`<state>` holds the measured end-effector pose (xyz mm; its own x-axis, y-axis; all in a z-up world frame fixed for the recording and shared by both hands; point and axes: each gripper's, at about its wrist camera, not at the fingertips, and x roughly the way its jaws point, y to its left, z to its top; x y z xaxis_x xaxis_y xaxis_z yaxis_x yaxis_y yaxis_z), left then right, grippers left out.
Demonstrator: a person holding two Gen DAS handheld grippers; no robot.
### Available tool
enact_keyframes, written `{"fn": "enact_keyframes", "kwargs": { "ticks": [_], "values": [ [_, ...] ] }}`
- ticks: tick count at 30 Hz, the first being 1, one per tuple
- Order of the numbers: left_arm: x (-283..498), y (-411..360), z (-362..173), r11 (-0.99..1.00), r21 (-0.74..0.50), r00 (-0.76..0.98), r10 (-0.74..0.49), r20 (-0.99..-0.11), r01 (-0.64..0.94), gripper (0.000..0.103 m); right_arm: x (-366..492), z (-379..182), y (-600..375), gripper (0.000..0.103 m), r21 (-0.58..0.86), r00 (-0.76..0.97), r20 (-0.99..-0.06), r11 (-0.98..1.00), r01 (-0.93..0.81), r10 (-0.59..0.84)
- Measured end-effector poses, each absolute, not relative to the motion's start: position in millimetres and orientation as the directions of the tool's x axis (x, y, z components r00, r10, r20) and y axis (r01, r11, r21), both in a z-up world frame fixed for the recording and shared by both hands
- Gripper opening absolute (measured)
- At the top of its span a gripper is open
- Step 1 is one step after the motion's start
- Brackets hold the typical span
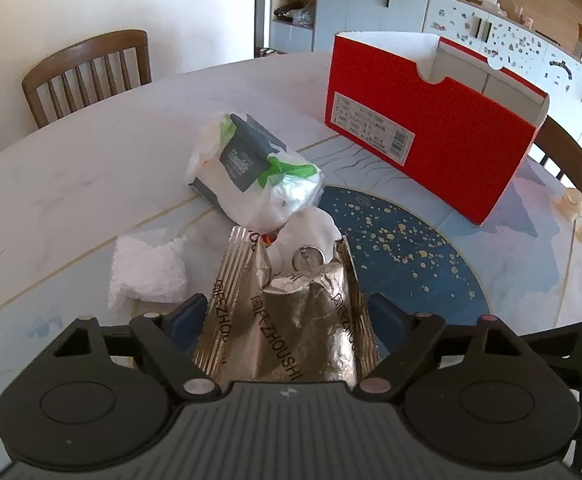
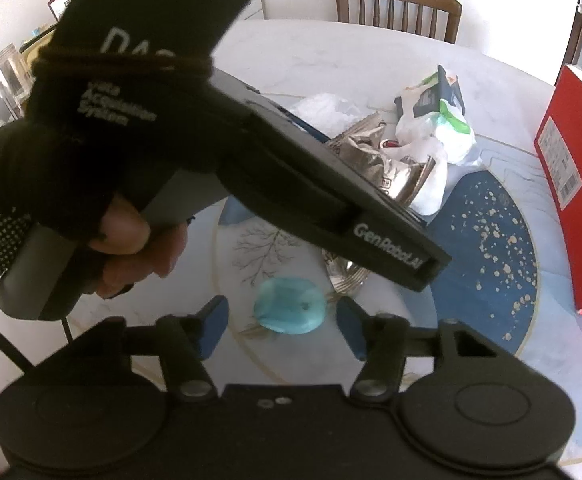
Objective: Organize objects
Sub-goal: 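Grasp the silver foil bag with the left tool while the right tool grasps the light blue oval item, then carry the foil bag and blue oval item with both tools into the shoebox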
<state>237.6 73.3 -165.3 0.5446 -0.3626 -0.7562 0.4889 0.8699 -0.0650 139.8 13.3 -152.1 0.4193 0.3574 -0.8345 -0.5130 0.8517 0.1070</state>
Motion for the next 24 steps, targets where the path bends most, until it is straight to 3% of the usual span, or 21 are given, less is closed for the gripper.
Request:
{"fn": "enact_keyframes", "kwargs": {
  "ticks": [8, 11, 24],
  "values": [
    [233.7, 72.9, -162.9, 0.881, -0.016, 0.574, -0.322, -0.752, 0.473, 0.067, 136.1, -150.1, 15.0, 0.037, 0.051, 0.437, -0.841, 0.85, -0.524, 0.319],
    [229.9, 71.4, -159.2, 0.872, -0.013, 0.573, -0.333, -0.749, 0.489, 0.052, 136.3, -148.9, 11.9, 0.037, 0.067, 0.432, -0.84, 0.853, -0.518, 0.328],
    [220.5, 83.0, -146.4, 0.912, -0.032, 0.578, -0.286, -0.764, 0.408, 0.046, 124.4, -134.5, -32.3, 0.037, 0.11, 0.477, -0.822, 0.908, -0.404, 0.312]
  ]
}}
